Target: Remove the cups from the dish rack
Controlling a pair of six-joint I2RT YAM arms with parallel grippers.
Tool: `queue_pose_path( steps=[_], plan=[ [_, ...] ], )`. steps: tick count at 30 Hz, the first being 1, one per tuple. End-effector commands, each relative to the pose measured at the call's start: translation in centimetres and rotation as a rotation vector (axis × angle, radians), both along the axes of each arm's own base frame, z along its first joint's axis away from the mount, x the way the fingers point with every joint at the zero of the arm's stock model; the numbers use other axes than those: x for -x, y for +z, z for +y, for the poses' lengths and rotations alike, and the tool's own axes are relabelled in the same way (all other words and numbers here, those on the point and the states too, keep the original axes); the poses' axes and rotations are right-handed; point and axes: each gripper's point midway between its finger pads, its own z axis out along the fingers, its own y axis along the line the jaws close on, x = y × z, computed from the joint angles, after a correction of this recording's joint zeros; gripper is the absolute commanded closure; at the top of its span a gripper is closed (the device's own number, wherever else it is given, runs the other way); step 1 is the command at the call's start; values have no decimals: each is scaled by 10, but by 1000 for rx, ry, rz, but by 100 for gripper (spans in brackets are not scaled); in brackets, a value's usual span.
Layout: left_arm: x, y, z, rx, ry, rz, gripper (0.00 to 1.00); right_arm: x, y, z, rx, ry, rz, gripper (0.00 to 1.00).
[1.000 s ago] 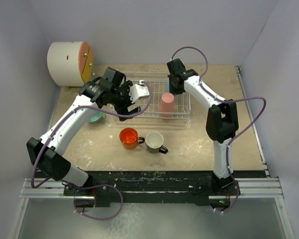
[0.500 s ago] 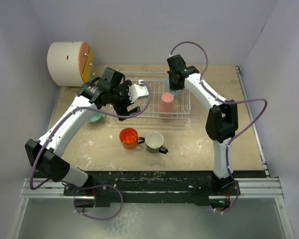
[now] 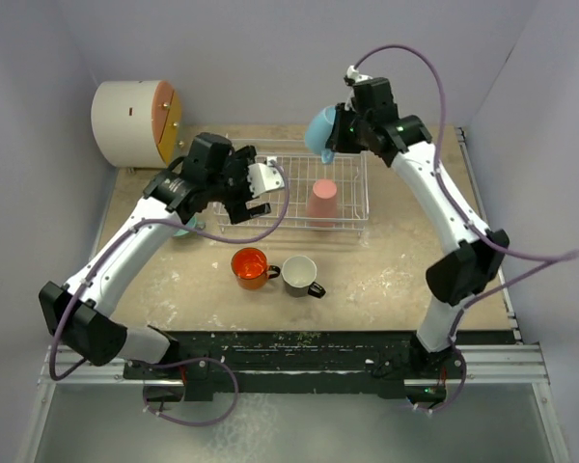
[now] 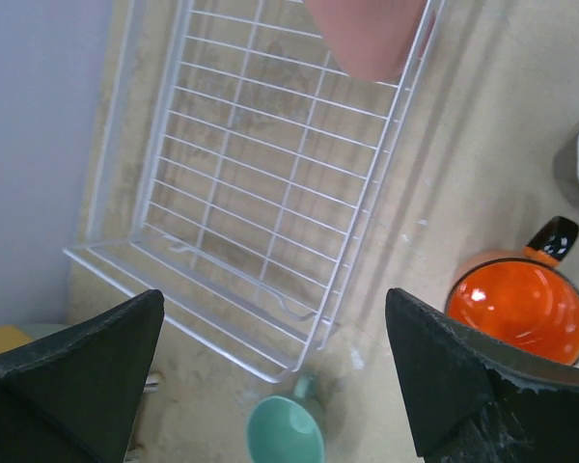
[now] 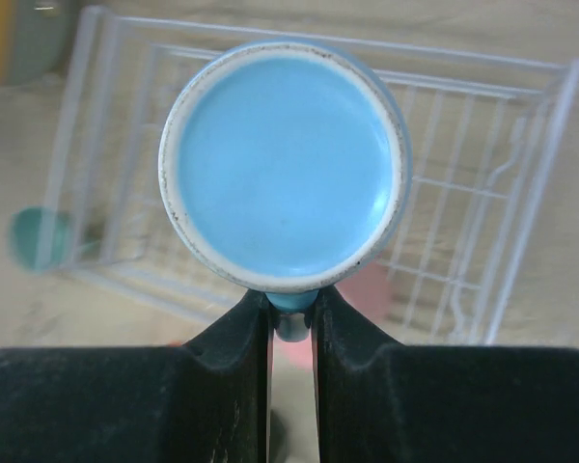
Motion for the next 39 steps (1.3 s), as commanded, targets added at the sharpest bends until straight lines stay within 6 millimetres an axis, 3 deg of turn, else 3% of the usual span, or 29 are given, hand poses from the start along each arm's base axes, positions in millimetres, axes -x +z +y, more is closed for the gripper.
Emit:
queue_pose_path(
  steps=[1,2,5,8,12,19,27,33,39],
  plan=[
    [-13,53,-1,-6,-138,-359,1,56,85,47,-363,202,-69,100],
    [-11,53,-1,-15,-172,-410,1,67,90,53,-413,233,-57,100],
    [-7,81,-4,15,-222,-628,1,94,103,65,-541,313,-38,100],
    [2,101,-7,42,-269,-744,1,118,103,74,-628,386,9,100],
    [9,112,-9,53,-305,-839,0,143,103,84,-749,457,61,100],
    [21,117,-19,73,-387,-898,9,178,113,102,-937,575,122,100],
    [25,104,-17,12,-427,-931,15,200,118,104,-1031,621,145,100],
    [23,129,-18,43,-402,-1046,28,218,119,110,-1059,660,179,100],
    [28,150,-23,77,-411,-1122,41,223,115,113,-1059,655,196,100]
  ],
)
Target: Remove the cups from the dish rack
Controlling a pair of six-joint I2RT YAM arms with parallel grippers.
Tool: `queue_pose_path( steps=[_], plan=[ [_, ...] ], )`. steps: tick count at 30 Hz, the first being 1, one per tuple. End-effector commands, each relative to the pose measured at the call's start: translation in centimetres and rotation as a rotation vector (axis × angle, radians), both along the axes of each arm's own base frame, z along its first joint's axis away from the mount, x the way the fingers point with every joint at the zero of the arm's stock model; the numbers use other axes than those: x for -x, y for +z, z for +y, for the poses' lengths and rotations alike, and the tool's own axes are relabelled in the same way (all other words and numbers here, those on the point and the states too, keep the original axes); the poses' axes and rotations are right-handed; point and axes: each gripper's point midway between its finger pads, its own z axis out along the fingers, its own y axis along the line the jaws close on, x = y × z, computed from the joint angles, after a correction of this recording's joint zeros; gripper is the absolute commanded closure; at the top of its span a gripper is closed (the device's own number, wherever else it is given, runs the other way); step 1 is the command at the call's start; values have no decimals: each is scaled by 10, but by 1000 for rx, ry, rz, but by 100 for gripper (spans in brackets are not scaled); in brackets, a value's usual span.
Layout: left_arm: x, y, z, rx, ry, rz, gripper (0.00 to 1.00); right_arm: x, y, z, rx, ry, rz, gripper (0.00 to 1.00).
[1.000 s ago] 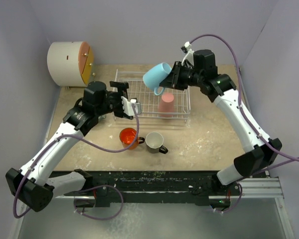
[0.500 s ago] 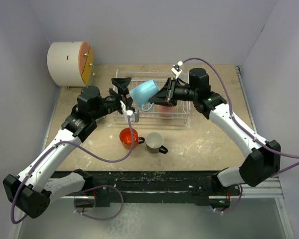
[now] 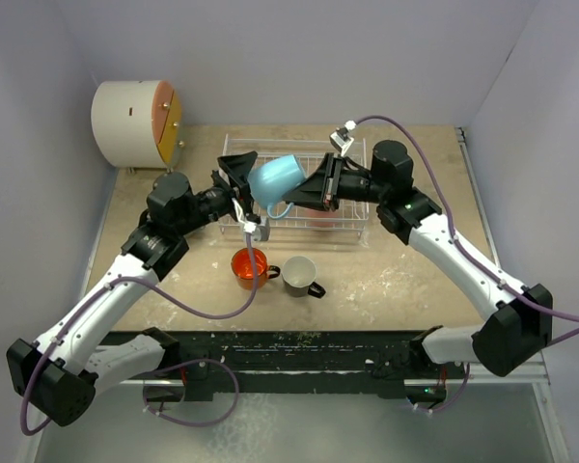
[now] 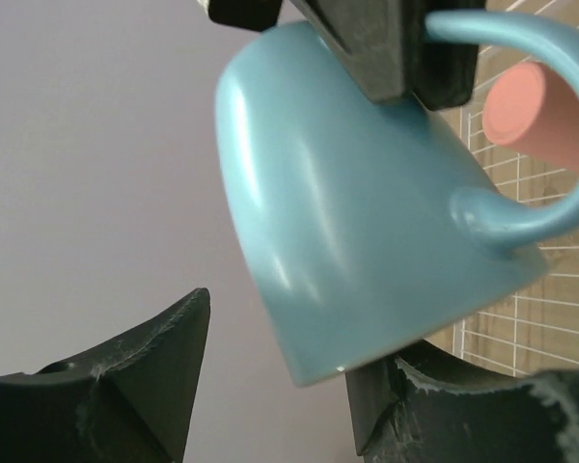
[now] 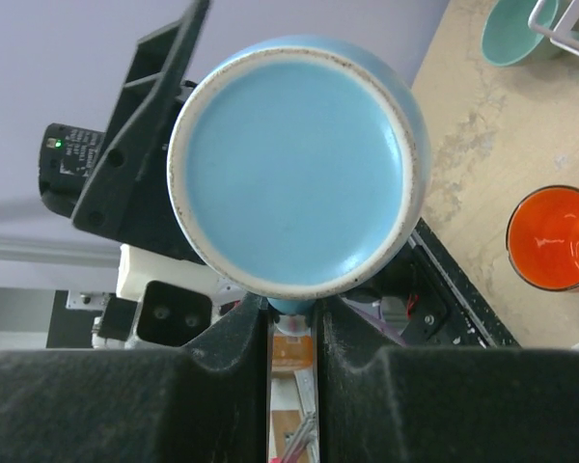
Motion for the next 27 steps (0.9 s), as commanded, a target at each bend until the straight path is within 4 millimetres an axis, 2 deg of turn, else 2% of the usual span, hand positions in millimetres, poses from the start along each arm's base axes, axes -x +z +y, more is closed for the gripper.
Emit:
queue_pose_path(
  steps=[1,5,10,12,13,14,15,16,17,19,22,26,27],
  plan=[
    [16,43,-8,55,-59,-145,42,22,41,1,-92,61,-119,100],
    [29,35,-15,21,-94,-124,42,19,39,2,-80,49,-118,100],
    [41,29,-24,15,-120,-107,44,24,39,14,-86,73,-112,100],
    [49,29,-32,17,-143,-107,49,26,35,18,-87,80,-105,100],
    [52,30,-35,18,-152,-108,56,27,34,19,-89,83,-100,100],
    [54,30,-38,19,-159,-109,76,27,33,19,-92,85,-97,100],
    [56,30,-40,21,-166,-107,91,27,33,19,-95,86,-102,100],
    [56,31,-41,22,-166,-110,99,27,31,19,-87,89,-97,100],
    [53,30,-41,23,-157,-103,100,30,26,19,-63,106,-87,99],
    [47,29,-39,20,-129,-72,100,30,28,17,-50,108,-101,92],
    [41,21,-37,3,-95,11,100,21,22,11,31,68,-140,71],
    [31,8,-33,-20,-29,175,100,4,14,-8,165,-24,-212,47],
    [29,4,-32,-24,-4,233,100,-2,11,-15,219,-62,-243,44]
  ],
)
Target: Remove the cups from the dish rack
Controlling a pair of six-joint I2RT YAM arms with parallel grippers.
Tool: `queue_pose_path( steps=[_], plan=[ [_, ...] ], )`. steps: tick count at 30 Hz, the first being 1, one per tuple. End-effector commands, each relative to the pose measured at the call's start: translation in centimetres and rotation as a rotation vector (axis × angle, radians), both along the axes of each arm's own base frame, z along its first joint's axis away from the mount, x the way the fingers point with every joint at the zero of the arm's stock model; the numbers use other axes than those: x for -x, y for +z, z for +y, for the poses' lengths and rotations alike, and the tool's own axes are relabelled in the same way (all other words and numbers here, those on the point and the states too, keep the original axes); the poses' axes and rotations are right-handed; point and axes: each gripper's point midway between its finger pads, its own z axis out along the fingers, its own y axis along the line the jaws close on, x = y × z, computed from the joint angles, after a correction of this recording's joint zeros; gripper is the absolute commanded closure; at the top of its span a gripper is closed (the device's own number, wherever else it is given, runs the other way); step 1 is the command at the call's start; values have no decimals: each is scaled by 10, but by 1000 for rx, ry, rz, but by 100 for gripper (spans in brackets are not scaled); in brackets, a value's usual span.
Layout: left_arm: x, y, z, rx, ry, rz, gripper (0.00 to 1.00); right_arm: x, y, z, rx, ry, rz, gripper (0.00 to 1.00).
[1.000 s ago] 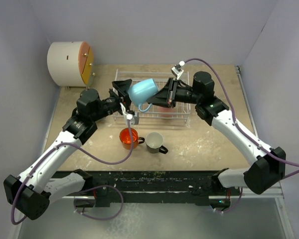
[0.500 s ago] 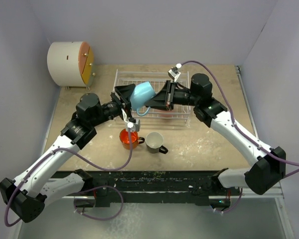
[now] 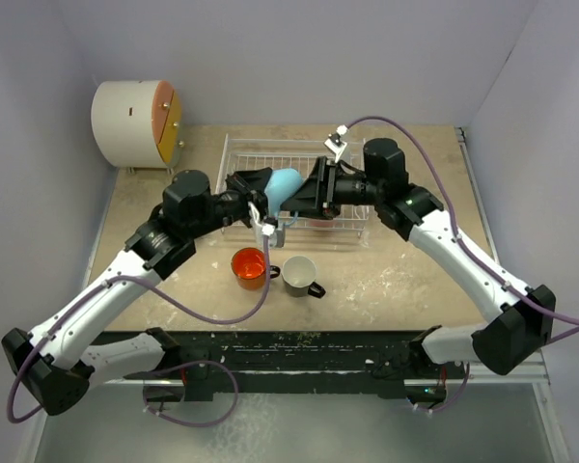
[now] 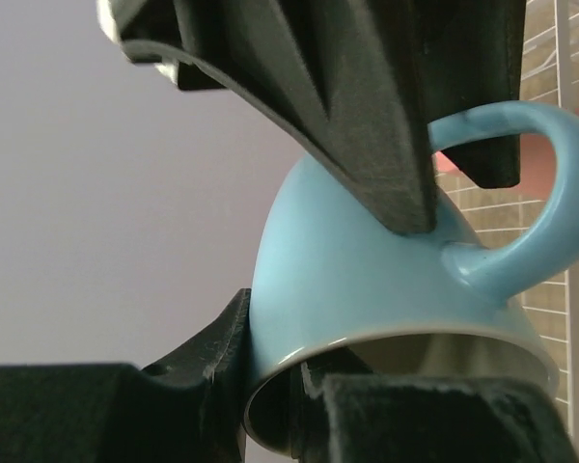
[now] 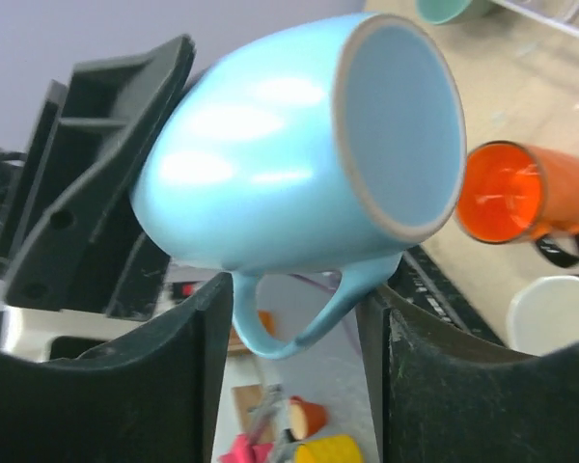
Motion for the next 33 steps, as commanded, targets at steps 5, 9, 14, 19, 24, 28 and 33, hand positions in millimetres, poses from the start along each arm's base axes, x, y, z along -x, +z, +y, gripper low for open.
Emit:
queue_pose_path(
  steps=[5,9,14,19,24,28,33],
  plan=[
    [-13,-6,5,69,145,432,100,-28,34,-51,280,-178,-496,38],
    [-18,-18,11,93,193,663,100,-28,42,-78,320,-277,-715,37],
    [-4,-37,7,23,193,882,100,-7,74,-92,261,-273,-1164,40],
    [4,-41,-2,10,185,1021,100,7,69,-73,258,-67,-1357,47],
    [8,-45,-4,3,175,1060,100,27,64,-50,234,115,-1501,50],
    [10,-48,-6,-8,165,1085,100,35,58,-37,230,205,-1538,48],
    [6,-49,-10,-16,166,1105,100,44,50,-15,219,299,-1555,45]
  ],
)
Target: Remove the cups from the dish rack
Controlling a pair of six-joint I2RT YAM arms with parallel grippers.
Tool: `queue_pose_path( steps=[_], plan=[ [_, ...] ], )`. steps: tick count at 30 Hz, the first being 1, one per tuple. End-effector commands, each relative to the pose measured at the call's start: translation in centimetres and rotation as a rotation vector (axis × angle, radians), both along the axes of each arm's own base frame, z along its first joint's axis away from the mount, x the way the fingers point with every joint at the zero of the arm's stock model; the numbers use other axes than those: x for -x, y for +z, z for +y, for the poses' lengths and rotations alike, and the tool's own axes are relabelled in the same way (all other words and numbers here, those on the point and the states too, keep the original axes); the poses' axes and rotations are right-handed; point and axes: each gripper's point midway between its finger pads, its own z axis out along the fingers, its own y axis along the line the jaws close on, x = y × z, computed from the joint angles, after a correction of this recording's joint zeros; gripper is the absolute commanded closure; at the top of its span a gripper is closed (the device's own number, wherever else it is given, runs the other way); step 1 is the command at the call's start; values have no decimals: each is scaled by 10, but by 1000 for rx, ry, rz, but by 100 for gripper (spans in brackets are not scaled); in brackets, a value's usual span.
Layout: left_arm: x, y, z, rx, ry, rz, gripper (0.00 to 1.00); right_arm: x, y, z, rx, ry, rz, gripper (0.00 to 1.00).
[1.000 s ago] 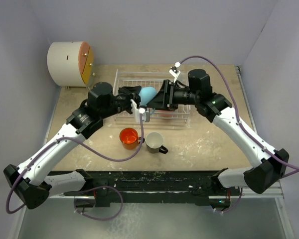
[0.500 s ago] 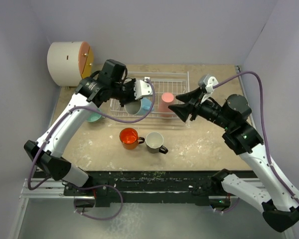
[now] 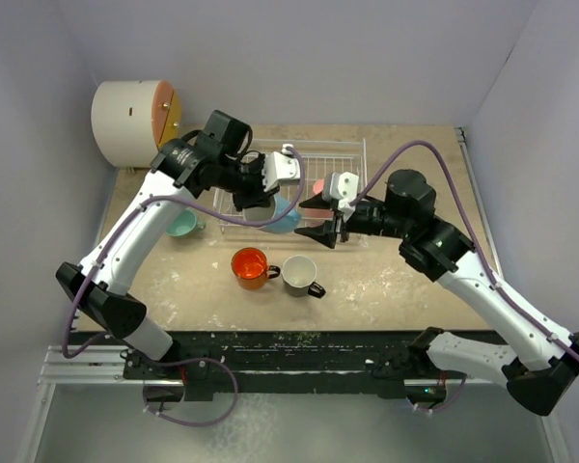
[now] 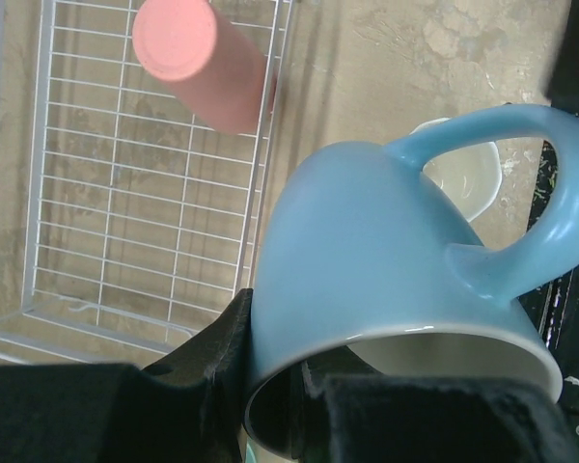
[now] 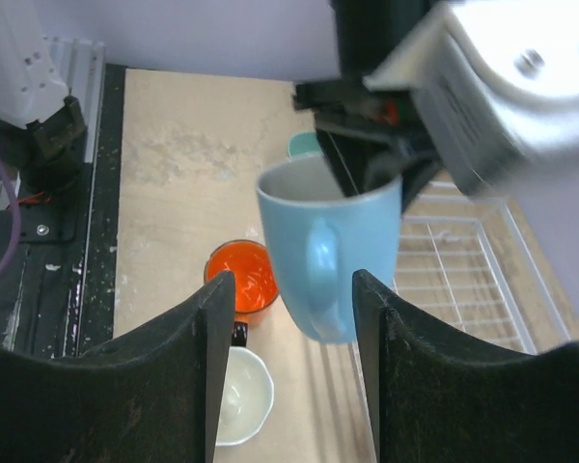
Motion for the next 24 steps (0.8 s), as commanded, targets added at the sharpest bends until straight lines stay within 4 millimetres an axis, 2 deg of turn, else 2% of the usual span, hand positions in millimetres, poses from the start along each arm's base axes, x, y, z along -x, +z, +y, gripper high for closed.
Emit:
queue_pose_path(
  steps=[1,3,6,10,13,17,21,24],
  plan=[
    [-2,29,-15,90,-22,-23,100,13,26,18,1,99,-132,45],
    [-3,29,-16,88,-19,-24,100,11,22,26,26,88,-127,46],
    [-4,30,-16,87,-18,-27,100,-6,15,29,67,15,-112,53],
    [-1,32,-14,85,-25,-31,100,-22,9,23,97,-78,-107,62],
    [1,31,-13,83,-31,-29,100,-26,8,17,106,-117,-112,64],
    [3,32,-15,95,-38,-19,100,-26,2,16,116,-127,-106,59],
    [7,37,-16,111,-50,-14,100,-20,-13,14,123,-114,-66,51],
    [10,39,-17,121,-57,-11,100,-13,-11,16,38,-107,-52,47]
  ],
)
